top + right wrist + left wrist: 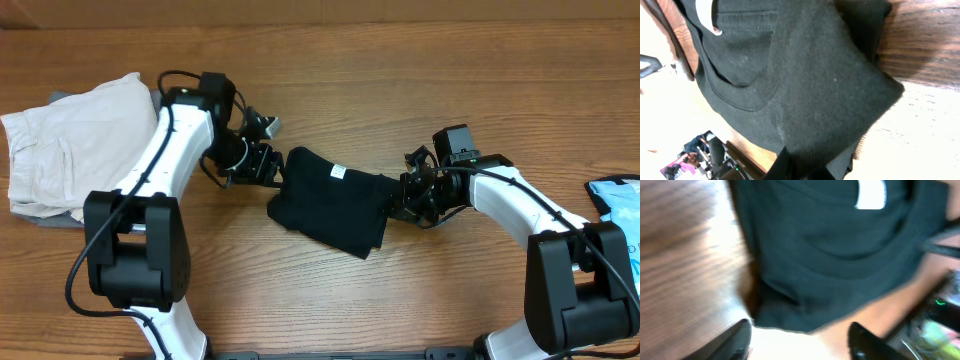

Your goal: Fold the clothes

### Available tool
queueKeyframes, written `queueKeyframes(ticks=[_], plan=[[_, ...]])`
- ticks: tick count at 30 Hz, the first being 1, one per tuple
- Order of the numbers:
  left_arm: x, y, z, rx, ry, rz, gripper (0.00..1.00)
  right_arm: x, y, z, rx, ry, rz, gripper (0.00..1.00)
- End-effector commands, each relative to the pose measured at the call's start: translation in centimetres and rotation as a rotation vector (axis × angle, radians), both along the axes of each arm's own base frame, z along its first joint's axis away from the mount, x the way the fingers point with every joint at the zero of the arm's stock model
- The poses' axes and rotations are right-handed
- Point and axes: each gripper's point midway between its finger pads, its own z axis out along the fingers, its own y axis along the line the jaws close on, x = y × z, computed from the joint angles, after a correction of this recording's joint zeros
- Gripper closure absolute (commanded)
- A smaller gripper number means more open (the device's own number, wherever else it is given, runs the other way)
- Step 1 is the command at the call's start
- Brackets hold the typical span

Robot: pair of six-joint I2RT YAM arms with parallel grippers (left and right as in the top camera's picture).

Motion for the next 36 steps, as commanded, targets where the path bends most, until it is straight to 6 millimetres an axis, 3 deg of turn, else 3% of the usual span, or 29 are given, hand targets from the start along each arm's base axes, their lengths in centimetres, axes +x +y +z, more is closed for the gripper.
queueKeyframes(ticks=[1,4,10,19,22,27,31,36], plan=[[0.4,1.9,-2.6,0.132,-0.015,0.071,0.2,1.1,-0.1,1.3,-0.001,-0.055,-0.006,0.87],[1.5,1.7,-4.0,0.111,-0.059,0.101,0.11,0.6,0.1,1.4,0.017,-0.064,0.034,0.63],[1.9,0.2,-5.5,0.022,-0.047,0.092,0.08,-1.1,-2.0,0.1,-0.093,0.07,-0.037,0.62],[0.2,-1.8,-8.6,-0.027,0.059,0.041,0.09,0.2,0.5,5.2,0.148,-0.129,0.058,0.78],[-0.5,-3.0,-9.5,-0.07,0.104,0.028,0.09,0.2,0.5,5.6,0.15,-0.142,0.058,0.76],[-1.7,-4.8,-10.4,-0.126,0.159,0.003,0.14,-0.2,0.8,5.0,0.11,-0.114,0.054,0.77],[-2.4,-5.5,-10.4,-0.122,0.175,-0.019,0.18,-0.6,0.8,2.9,-0.016,-0.029,-0.026,0.85],[-3.1,-6.1,-10.3,-0.116,0.194,-0.038,0.3,-1.6,2.9,0.1,-0.074,0.071,-0.087,0.88]])
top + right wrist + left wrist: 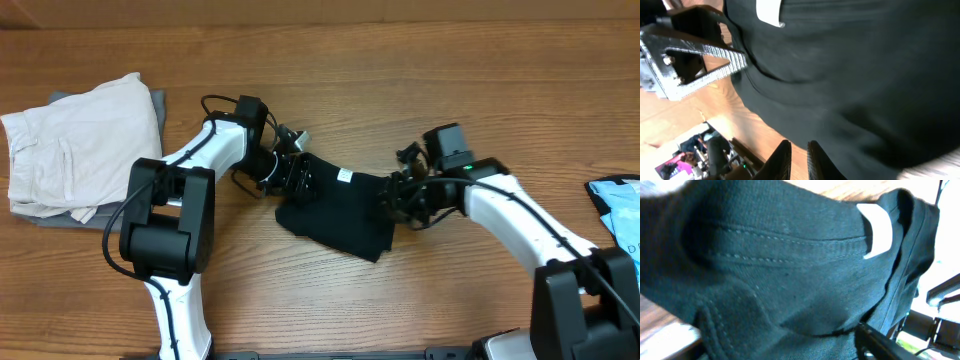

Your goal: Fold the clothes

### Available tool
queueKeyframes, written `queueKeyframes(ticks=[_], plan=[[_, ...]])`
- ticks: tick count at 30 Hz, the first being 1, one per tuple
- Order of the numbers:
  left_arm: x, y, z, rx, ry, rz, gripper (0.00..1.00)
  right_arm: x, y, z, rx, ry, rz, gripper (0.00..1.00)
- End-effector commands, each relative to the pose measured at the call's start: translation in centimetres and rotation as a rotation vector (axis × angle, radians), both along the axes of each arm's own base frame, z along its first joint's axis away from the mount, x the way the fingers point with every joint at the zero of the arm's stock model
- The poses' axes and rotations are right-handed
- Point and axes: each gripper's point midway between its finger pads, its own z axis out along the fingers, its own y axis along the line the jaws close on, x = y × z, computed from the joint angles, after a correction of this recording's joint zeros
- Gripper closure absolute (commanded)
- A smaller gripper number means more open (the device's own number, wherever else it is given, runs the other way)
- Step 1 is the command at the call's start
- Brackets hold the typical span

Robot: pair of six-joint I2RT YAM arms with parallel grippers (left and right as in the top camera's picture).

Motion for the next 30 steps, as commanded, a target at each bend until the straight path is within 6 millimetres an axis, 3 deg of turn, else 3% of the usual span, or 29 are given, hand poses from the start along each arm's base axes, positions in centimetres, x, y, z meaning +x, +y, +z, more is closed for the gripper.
queueKeyframes(ticks=[1,4,8,10,16,18,22,27,30], plan=[[-3.1,0.8,-4.3,0.116,0.105,-0.051,0.34,-1.3,0.4,-3.0,-0.086,0.149,-0.112,0.91],[-3.7,1.0,-4.2,0.129,0.132,-0.055,0.4,-1.9,-0.3,-4.9,-0.167,0.219,-0.176,0.93],[-4.2,1.7,-4.3,0.157,0.158,-0.051,0.29,-1.9,-0.7,-5.7,-0.171,0.266,-0.203,0.92],[-4.5,2.5,-4.4,0.185,0.18,-0.044,0.08,-2.1,-0.6,-5.9,-0.16,0.282,-0.202,0.92],[-4.9,4.9,-4.7,0.25,0.223,-0.023,0.0,-2.4,-0.5,-6.7,-0.157,0.325,-0.205,0.91],[-5.0,4.9,-4.5,0.241,0.228,-0.022,0.07,-2.4,-0.4,-6.7,-0.152,0.324,-0.204,0.91],[-5.2,2.8,-4.0,0.17,0.225,-0.039,0.22,-2.3,-0.4,-6.7,-0.151,0.322,-0.207,0.91],[-6.3,0.2,-4.2,0.176,0.207,-0.103,0.32,-2.3,-0.4,-6.7,-0.151,0.322,-0.207,0.92],[-6.5,-0.9,-4.3,0.185,0.202,-0.109,0.53,-2.3,-0.4,-6.7,-0.151,0.322,-0.206,0.91]])
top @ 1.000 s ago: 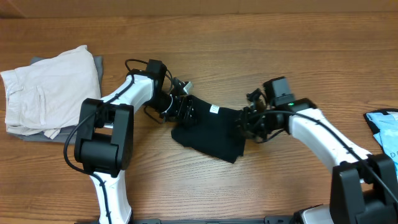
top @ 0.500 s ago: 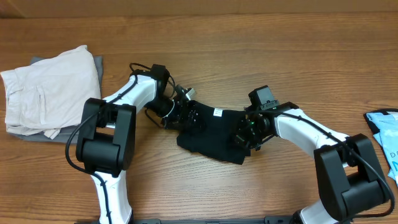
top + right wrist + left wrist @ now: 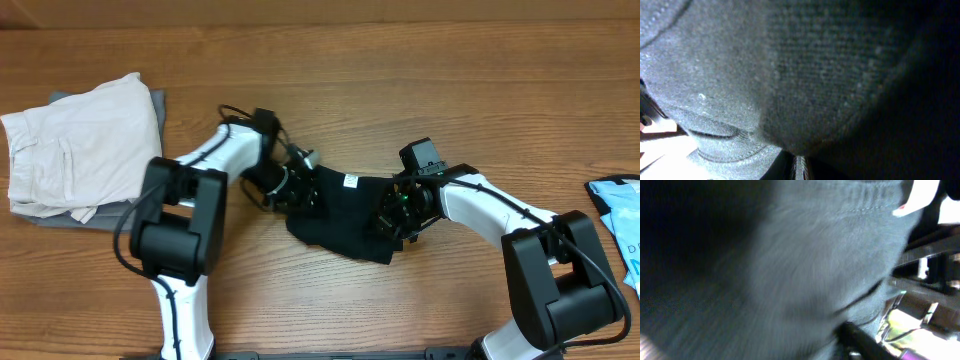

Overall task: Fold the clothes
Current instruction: 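Lift the black bundle with the left gripper and carry it left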

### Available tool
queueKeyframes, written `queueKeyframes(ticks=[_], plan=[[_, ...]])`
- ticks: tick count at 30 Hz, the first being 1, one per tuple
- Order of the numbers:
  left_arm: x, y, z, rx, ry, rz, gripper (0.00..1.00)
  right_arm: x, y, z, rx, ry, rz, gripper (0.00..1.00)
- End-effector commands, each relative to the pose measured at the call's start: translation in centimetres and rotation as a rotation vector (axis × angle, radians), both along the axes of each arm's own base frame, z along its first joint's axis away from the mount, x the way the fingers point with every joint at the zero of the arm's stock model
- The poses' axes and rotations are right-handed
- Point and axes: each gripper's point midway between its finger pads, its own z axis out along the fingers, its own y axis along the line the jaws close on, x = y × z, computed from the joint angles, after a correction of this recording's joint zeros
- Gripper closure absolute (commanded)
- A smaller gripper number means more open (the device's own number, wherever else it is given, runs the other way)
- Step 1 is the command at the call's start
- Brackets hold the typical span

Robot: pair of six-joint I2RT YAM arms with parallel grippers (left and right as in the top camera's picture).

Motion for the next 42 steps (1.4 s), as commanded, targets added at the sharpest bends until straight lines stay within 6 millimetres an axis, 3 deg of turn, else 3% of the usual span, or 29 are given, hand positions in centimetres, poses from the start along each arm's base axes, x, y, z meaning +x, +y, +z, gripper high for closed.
queueKeyframes(ticks=[1,4,11,14,18,22,27,32,37,42], plan=[[-2.1,0.3,-3.7,0.129,0.056,-0.042,0.58,-0.2,-0.5,-0.9,-0.028,0.022,-0.014,0.91],[-1.9,0.2,-3.8,0.137,0.061,-0.021,0.73,-0.2,-0.5,-0.9,-0.029,0.022,-0.014,0.92],[-1.0,1.7,-3.7,0.145,0.074,0.035,0.96,-0.3,-0.4,-0.8,-0.02,0.019,-0.002,0.95],[-0.2,2.3,-3.0,0.117,0.056,0.057,0.96,0.1,-0.2,0.0,0.007,-0.033,0.053,0.96],[1.2,3.1,-0.5,0.069,-0.031,0.069,0.96,1.3,-0.5,3.3,0.028,-0.16,0.128,0.96],[3.4,4.8,3.8,0.039,-0.16,0.129,0.96,2.7,-1.5,7.9,0.023,-0.298,0.142,0.95],[5.8,8.1,10.1,-0.023,-0.332,0.252,0.96,3.7,-2.6,12.0,0.036,-0.399,0.098,0.94],[7.5,13.1,15.2,-0.033,-0.497,0.391,0.96,3.7,-2.7,12.6,0.039,-0.421,0.093,0.94],[8.7,19.2,17.9,0.007,-0.625,0.514,0.96,3.8,-2.8,12.6,0.035,-0.421,0.093,0.94],[9.6,25.9,19.2,0.067,-0.723,0.628,0.96,3.8,-2.8,12.6,0.035,-0.421,0.093,0.94]])
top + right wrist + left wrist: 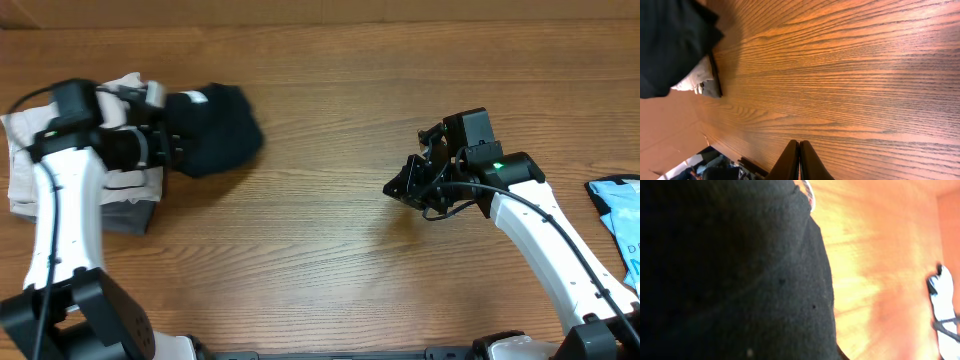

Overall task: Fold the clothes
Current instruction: 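Lift the black bundle with the left gripper and carry it left, then place the black bundle on top of the clothes stack and release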

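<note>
The folded black garment (215,135) is at the far left of the overhead view, blurred, beside the right edge of the beige pile (60,150). My left gripper (168,140) is shut on its left side. In the left wrist view the black garment (730,270) fills nearly the whole frame and hides the fingers. My right gripper (396,190) hovers right of the table's middle, shut with nothing in it. The right wrist view shows its fingers (799,162) pressed together over bare wood, with the black garment (670,45) far off at top left.
The beige folded clothes lie on a grey garment (128,215) at the left edge. A blue and white packet (615,215) sits at the right edge. Wooden table (320,270) stretches between the two arms.
The black garment has gone from the table's middle to the far left by the beige pile, in my left gripper. My right gripper has let it go and now sits shut to the right.
First the black garment lay mid-table, my left gripper open at its left edge and the right at its right edge. Then both grippers were in closer and the cloth was bunched narrower. Now only the left holds it, by the pile.
</note>
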### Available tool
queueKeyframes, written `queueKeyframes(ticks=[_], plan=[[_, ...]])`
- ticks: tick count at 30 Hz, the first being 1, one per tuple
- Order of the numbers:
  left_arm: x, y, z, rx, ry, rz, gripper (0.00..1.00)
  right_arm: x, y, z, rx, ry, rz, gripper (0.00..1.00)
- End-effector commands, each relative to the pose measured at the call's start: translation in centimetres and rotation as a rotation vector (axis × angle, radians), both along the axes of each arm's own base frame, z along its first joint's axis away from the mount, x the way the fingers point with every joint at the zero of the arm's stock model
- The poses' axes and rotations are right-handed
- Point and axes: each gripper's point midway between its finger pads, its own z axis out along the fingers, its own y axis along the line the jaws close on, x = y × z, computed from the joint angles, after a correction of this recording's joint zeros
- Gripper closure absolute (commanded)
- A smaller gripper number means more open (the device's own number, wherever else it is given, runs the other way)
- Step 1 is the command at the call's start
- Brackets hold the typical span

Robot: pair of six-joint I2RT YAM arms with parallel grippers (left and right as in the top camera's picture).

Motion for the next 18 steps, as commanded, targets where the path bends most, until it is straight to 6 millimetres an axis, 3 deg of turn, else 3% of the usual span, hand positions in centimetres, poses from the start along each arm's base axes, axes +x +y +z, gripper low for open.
queueKeyframes(ticks=[1,8,12,18], plan=[[0.9,4.3,3.2,0.052,-0.151,0.045,0.96,0.4,0.0,0.4,-0.004,-0.025,0.004,0.94],[1.3,11.5,4.9,0.103,-0.267,0.207,0.96,0.4,0.0,0.4,-0.004,-0.024,0.004,0.94],[1.1,14.1,5.4,0.128,-0.301,0.265,0.96,0.4,-0.1,0.4,-0.007,-0.026,0.002,0.94],[1.0,17.0,3.2,0.255,-0.244,0.316,0.96,0.5,-0.2,0.3,-0.013,-0.026,-0.001,0.94]])
